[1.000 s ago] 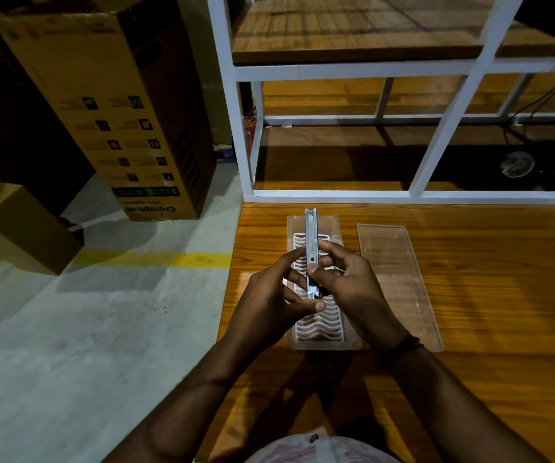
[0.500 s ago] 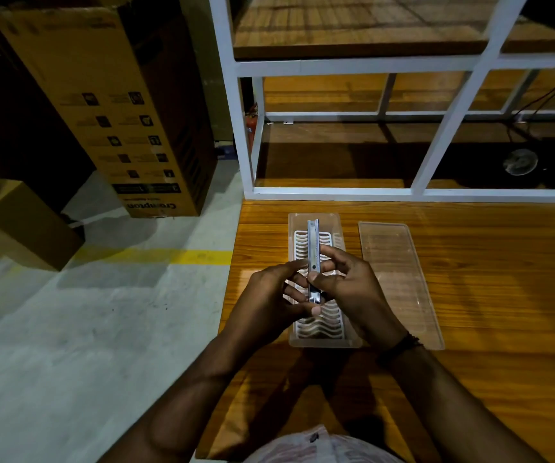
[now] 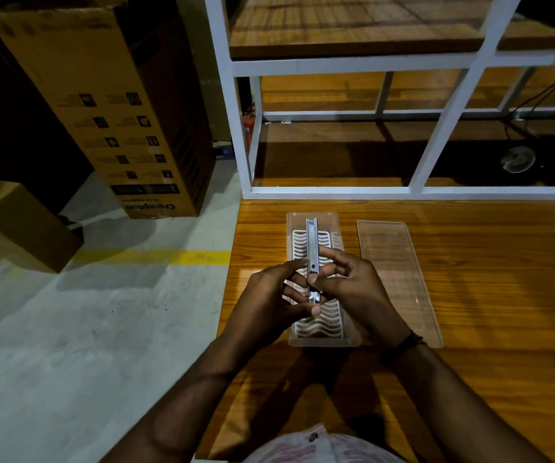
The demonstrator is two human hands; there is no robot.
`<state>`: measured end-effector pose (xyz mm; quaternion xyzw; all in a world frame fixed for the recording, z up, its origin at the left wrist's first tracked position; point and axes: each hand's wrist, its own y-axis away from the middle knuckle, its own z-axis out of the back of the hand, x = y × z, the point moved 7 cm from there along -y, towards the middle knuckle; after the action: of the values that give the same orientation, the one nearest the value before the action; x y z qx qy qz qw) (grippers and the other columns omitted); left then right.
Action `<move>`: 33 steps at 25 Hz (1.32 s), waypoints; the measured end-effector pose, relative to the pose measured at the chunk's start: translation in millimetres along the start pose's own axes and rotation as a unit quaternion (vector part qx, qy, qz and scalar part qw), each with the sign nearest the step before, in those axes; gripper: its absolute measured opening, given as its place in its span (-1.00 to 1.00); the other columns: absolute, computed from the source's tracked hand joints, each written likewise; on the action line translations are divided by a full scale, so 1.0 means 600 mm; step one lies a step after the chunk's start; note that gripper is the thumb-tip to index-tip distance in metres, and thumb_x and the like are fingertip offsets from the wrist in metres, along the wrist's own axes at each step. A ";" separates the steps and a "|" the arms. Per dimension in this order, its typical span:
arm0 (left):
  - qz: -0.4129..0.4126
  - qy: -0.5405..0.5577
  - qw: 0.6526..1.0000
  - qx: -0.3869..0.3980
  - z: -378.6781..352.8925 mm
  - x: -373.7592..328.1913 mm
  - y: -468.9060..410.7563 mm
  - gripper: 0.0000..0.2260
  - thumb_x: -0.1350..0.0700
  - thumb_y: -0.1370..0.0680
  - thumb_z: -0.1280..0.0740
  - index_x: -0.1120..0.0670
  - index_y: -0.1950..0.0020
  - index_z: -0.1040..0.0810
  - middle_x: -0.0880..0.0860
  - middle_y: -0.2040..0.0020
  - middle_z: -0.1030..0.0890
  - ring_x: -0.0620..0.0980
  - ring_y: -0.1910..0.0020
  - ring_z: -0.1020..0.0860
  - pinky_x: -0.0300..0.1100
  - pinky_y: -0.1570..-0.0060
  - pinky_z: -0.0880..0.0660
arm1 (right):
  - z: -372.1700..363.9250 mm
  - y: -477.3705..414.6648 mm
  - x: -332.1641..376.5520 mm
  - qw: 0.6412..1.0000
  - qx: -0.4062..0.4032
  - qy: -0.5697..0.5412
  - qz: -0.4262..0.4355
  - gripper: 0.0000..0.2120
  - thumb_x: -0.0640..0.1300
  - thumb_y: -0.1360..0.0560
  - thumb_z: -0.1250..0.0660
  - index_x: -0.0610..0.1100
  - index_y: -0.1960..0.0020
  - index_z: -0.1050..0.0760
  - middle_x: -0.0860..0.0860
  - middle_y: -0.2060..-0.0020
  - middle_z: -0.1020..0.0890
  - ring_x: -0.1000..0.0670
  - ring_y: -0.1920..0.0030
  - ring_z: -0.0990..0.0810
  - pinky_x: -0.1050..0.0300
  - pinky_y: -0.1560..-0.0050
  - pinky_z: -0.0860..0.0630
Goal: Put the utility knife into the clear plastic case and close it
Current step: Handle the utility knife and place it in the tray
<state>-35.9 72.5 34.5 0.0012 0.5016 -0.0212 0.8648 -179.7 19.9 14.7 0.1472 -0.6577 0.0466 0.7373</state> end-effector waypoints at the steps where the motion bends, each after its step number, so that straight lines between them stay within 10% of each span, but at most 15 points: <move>1: -0.009 -0.023 1.000 -0.004 0.000 0.000 0.000 -0.30 0.14 -0.35 -0.64 -0.06 -0.45 -0.47 -0.10 -0.04 -0.66 -0.15 0.14 -0.66 -0.26 0.16 -0.65 | 0.000 0.001 0.002 1.000 -0.008 0.003 -0.002 -0.55 -0.37 -0.46 -0.45 -0.02 -0.27 -0.58 0.07 0.36 -0.63 0.03 0.30 -0.69 0.15 0.35 -0.56; 8: 0.052 -0.178 0.983 -0.004 0.007 0.037 -0.013 -0.27 0.04 -0.40 -0.59 -0.06 -0.52 -0.39 0.06 -0.41 -0.49 0.02 -0.21 -0.56 -0.10 -0.17 -0.54 | -0.008 -0.018 0.002 0.958 -0.037 0.284 0.032 -0.47 -0.29 -0.43 -0.46 -0.11 -0.38 -0.50 0.06 0.18 -0.65 0.14 0.16 -0.63 0.51 0.12 -0.44; 13: 0.089 -0.171 0.981 0.035 0.001 0.051 -0.012 -0.27 0.05 -0.44 -0.56 -0.07 -0.56 -0.32 -0.06 -0.09 -0.66 -0.19 0.25 -0.54 -0.29 0.20 -0.47 | -0.040 -0.045 -0.040 0.914 -0.035 0.404 0.028 -0.59 -0.28 -0.38 -0.33 -0.09 -0.22 -0.55 -0.13 -0.10 -0.68 -0.15 -0.12 -0.66 0.16 -0.09 -0.57; 18: 0.112 -0.132 0.984 0.035 0.001 0.055 -0.009 -0.26 0.11 -0.44 -0.57 -0.09 -0.55 -0.34 -0.22 0.23 -0.54 -0.13 0.28 -0.58 -0.03 0.02 -0.65 | -0.045 -0.078 -0.097 0.897 -0.006 0.440 -0.042 -0.66 -0.22 -0.31 -0.20 -0.13 -0.04 -0.58 -0.17 -0.02 -0.66 -0.21 -0.06 -0.66 0.00 0.00 -0.62; 33: 0.121 -0.110 0.986 0.036 -0.006 0.067 -0.003 -0.24 0.11 -0.44 -0.57 -0.10 -0.57 -0.31 -0.18 0.20 -0.58 -0.07 0.23 -0.65 0.02 0.06 -0.67 | -0.055 -0.026 -0.023 0.871 0.012 0.490 -0.029 -0.48 -0.14 -0.49 -0.33 -0.15 -0.44 -0.39 -0.20 -0.41 -0.36 -0.23 -0.36 -0.46 0.03 -0.37 -0.38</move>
<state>-19.4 69.2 -1.9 0.0903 0.3983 0.0658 0.9104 -145.6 16.2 -4.1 0.1332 -0.2073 0.0992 0.9641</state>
